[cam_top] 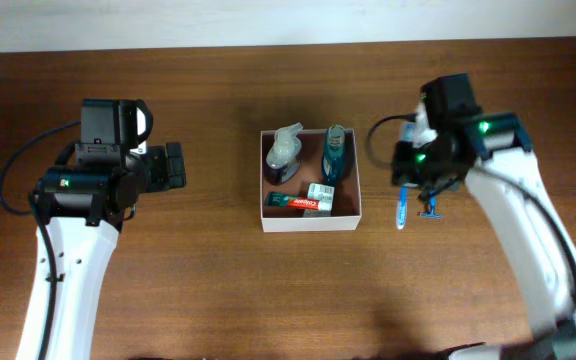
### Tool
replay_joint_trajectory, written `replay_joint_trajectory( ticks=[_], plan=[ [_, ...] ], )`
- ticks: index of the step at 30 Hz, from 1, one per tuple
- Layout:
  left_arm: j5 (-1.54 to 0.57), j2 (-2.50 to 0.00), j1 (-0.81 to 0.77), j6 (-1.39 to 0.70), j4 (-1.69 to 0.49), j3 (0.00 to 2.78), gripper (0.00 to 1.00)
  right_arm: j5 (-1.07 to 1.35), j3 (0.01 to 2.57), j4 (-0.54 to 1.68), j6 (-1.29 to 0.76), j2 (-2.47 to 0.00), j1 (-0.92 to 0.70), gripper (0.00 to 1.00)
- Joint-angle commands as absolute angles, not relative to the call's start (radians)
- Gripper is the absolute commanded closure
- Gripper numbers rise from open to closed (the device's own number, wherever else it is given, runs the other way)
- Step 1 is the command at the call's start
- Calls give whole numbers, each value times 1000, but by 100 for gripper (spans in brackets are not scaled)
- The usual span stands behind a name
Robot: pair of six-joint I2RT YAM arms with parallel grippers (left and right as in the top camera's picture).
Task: Pack container
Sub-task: 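Place the toothbrush into the box and release, then grasp the blue razor with the right gripper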
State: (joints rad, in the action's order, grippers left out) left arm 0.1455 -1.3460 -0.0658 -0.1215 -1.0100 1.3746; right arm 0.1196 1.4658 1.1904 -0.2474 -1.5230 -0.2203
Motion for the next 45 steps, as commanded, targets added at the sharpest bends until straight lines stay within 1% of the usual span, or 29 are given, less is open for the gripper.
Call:
replay_joint_trajectory(
  ticks=[1, 5, 8, 11, 18, 20, 23, 24, 25, 26, 27, 28, 29, 30, 32, 35, 36, 38, 40, 41, 45],
  plan=[
    [142, -1335, -63, -131, -1011, 1385, 1, 124, 1471, 1209, -4, -1487, -365, 96],
    [142, -1335, -63, -131, -1011, 1385, 1, 123, 1470, 1171, 304, -1505, -528, 96],
    [142, -1335, -62, -131, -1011, 1385, 1, 123, 1470, 1129, 491, -1530, -577, 96],
    [142, -1335, -62, -131, -1011, 1385, 0, 122, 1470, 1087, 629, -1567, -589, 96],
    [142, -1335, -62, -131, -1011, 1385, 1, 77, 1470, 1002, 811, -1674, -569, 96],
    [142, -1335, -62, -131, -1011, 1385, 1, 64, 1470, 998, 819, -1699, -568, 88],
    [142, -1335, -62, -131, -1011, 1385, 1, 44, 1470, 998, 818, -1730, -568, 64],
    [142, -1335, -63, -131, -1011, 1385, 0, 41, 1470, 997, 818, -1731, -568, 59],
    [142, -1335, -62, -131, -1011, 1385, 1, 40, 1471, 991, 802, -1727, -568, 32],
    [142, -1335, -63, -131, -1011, 1385, 1, 40, 1474, 981, 760, -1720, -568, 1],
    [142, -1335, -63, -131, -1011, 1385, 1, 39, 1478, 977, 717, -1715, -568, 1],
    [142, -1335, -62, -131, -1011, 1385, 1, 32, 1489, 976, 633, -1707, -564, 1],
    [142, -1335, -63, -131, -1011, 1385, 1, 17, 1512, 988, 484, -1694, -553, 2],
    [142, -1335, -62, -131, -1011, 1385, 1, 13, 1520, 994, 436, -1689, -548, 1],
    [142, -1335, -62, -131, -1011, 1385, 0, 14, 1551, 1030, 220, -1644, -496, 1],
    [142, -1335, -62, -131, -1011, 1385, 1, 22, 1552, 1032, 31, -1582, -412, 1],
    [142, -1335, -62, -131, -1011, 1385, 1, 36, 1552, 1032, -61, -1555, -360, 1],
    [142, -1335, -62, -131, -1011, 1385, 0, 66, 1552, 1038, -169, -1531, -274, 1],
    [142, -1335, -63, -131, -1011, 1385, 1, 67, 1551, 1076, -172, -1535, -152, 1],
    [142, -1335, -63, -131, -1011, 1385, 0, 67, 1546, 1095, -181, -1545, -105, 7],
    [142, -1335, -62, -131, -1011, 1385, 1, 65, 1480, 1106, -269, -1607, 37, 9]
  ],
)
